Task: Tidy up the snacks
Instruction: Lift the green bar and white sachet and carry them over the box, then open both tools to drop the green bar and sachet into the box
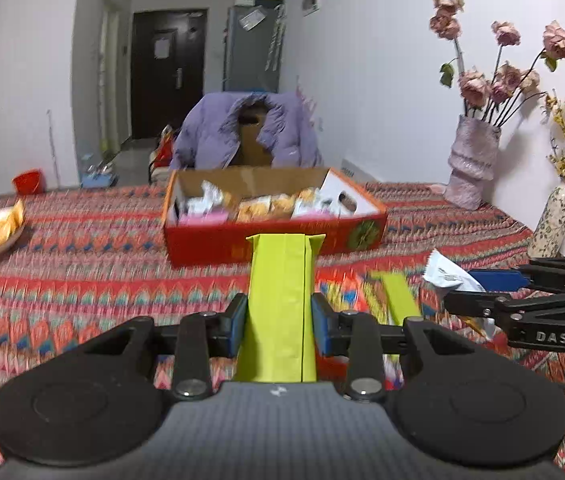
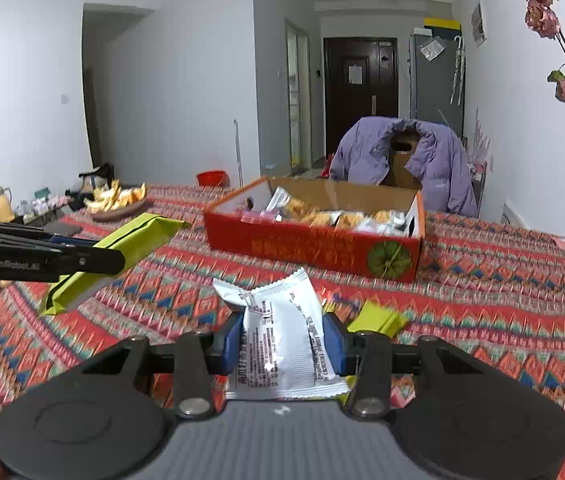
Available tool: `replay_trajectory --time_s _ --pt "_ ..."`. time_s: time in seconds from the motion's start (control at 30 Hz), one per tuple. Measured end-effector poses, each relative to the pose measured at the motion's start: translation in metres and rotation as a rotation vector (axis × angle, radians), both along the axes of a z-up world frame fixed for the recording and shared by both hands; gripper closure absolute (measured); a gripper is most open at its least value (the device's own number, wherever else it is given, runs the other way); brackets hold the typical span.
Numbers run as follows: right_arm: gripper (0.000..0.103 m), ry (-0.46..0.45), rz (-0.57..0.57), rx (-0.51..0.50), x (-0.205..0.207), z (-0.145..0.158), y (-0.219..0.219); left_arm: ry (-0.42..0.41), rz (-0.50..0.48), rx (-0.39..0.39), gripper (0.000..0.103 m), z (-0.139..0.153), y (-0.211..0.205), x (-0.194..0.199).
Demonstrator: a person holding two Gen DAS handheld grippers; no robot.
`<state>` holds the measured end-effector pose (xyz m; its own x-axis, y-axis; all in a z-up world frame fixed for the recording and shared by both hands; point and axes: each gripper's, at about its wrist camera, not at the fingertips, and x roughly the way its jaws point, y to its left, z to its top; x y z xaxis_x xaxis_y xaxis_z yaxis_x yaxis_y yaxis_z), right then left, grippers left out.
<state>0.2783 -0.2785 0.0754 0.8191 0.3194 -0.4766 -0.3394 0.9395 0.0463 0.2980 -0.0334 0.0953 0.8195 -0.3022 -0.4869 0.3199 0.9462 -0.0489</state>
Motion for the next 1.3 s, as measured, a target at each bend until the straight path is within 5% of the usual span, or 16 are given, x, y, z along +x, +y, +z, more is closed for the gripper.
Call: replay_trajectory --time_s 0.4,0.57,0.77,0.97,1.03,1.3 --pt "0.061 -0.061 0.052 -0.072 0.161 0.051 -0.006 -0.007 -0.035 0.003 0.068 0.046 -0.039 0.173" --pt "0.061 0.040 0.053 -0.054 0.260 0.047 -0.006 0.098 0.026 0.011 0.068 0.026 -0.056 0.273" --pt "0.060 0.176 -0.011 0.026 0.366 0.019 -0.004 0.174 0.097 0.080 0.068 -0.016 -0.064 0.349" --pt "0.056 0.324 -0.075 0.100 0.436 -0.023 -0.001 0.251 0.094 0.088 0.063 -0.054 -0.069 0.369" --pt "0.051 0.333 -0.096 0.106 0.442 -0.032 0.000 0.233 0.077 0.107 0.049 -0.057 -0.070 0.363" --pt "0.037 0.315 -0.093 0.052 0.424 -0.022 0.007 0.177 0.040 0.130 0.043 -0.027 -0.064 0.339"
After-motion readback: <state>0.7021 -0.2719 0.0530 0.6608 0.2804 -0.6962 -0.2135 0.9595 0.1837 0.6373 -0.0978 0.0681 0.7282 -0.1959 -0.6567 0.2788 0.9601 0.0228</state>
